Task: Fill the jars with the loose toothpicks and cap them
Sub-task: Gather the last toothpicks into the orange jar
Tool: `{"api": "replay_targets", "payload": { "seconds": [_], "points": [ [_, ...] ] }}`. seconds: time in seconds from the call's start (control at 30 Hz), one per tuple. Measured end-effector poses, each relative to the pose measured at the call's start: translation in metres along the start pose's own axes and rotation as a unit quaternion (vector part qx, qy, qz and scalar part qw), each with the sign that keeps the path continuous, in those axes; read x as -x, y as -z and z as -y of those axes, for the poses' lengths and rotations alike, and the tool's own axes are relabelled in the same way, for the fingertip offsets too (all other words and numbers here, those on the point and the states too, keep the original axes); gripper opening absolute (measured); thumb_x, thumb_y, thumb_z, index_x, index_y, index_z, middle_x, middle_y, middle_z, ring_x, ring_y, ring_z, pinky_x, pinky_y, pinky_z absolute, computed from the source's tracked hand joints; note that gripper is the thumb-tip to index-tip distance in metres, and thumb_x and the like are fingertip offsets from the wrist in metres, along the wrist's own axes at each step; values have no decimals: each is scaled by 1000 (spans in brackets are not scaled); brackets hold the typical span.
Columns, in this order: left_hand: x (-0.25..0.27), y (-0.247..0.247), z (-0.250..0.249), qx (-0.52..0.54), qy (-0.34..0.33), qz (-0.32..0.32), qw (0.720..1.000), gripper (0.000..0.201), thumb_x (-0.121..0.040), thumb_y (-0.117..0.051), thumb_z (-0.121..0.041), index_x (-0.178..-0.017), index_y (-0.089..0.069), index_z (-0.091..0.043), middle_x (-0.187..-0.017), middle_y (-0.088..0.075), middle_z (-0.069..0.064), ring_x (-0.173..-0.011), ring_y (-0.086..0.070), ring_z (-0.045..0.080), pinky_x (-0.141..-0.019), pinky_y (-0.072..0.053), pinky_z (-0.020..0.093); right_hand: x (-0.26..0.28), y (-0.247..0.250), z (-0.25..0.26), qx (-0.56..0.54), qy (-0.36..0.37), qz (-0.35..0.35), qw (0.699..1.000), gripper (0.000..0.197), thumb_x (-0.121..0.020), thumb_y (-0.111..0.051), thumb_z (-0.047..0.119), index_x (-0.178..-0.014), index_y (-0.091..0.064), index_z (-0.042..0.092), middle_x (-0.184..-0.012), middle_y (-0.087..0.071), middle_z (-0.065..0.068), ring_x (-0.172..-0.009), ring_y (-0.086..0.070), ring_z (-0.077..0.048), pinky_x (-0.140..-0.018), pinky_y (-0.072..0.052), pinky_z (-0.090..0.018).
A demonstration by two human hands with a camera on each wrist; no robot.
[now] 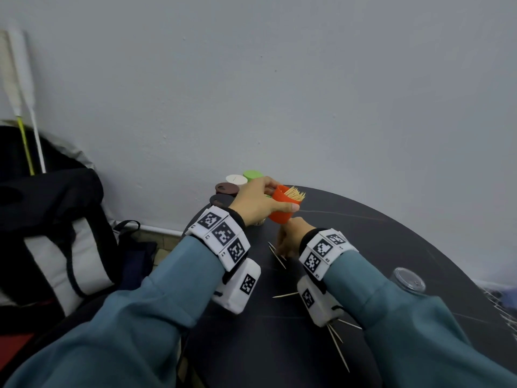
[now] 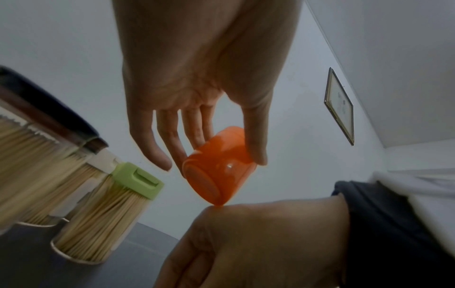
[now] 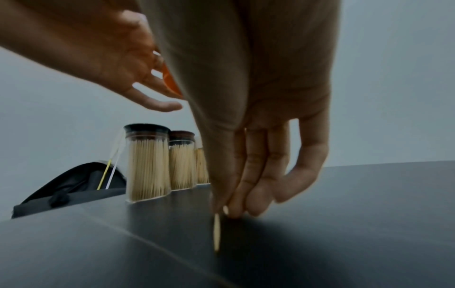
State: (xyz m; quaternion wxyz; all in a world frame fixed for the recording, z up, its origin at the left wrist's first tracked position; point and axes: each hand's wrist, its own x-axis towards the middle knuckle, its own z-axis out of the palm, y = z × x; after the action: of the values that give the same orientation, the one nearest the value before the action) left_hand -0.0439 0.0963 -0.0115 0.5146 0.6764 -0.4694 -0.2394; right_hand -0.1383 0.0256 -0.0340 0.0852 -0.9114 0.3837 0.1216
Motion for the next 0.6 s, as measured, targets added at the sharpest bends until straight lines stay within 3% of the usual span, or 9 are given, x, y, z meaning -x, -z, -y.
{"api": "replay_targets", "payload": {
  "seconds": [0.2,0.3,0.5,0.6],
  "points": [
    [1,1,1,-14,-4,3,1000,62,-72,-80,-26,-126,-54,-10,-120,-59,5,-111,-55,17,-88,-43,27,1,-3,2,9,20,0,1000,38,-85,-65,22,-118,-58,5,-120,-60,-14,-111,-57,-29,-93,-48,-35],
    [0,2,0,-4,-2,-3,1000,62,-72,-81,-25,-125,-54,-9,-121,-60,7,-111,-56,19,-92,-46,29,5,-3,2,34,32,18,999,35,-86,-63,22,-116,-58,5,-118,-61,-13,-109,-58,-28,-89,-47,-34],
    [0,1,0,8,1,-12,1000,60,-71,-81,-24,-123,-56,-9,-121,-60,8,-111,-56,19,-93,-48,32,25,-7,-17,8,182,94,979,13,-83,-65,12,-94,-72,7,-85,-66,-4,-75,-56,-11,-80,-49,-28],
    [0,0,-1,1,-1,-10,1000,62,-72,-81,-25,-125,-55,-9,-122,-59,7,-113,-55,19,-91,-46,29,38,-7,-26,-23,208,98,973,11,-82,-68,10,-91,-71,6,-92,-71,-10,-65,-54,-2,-77,-49,-21]
  ]
}}
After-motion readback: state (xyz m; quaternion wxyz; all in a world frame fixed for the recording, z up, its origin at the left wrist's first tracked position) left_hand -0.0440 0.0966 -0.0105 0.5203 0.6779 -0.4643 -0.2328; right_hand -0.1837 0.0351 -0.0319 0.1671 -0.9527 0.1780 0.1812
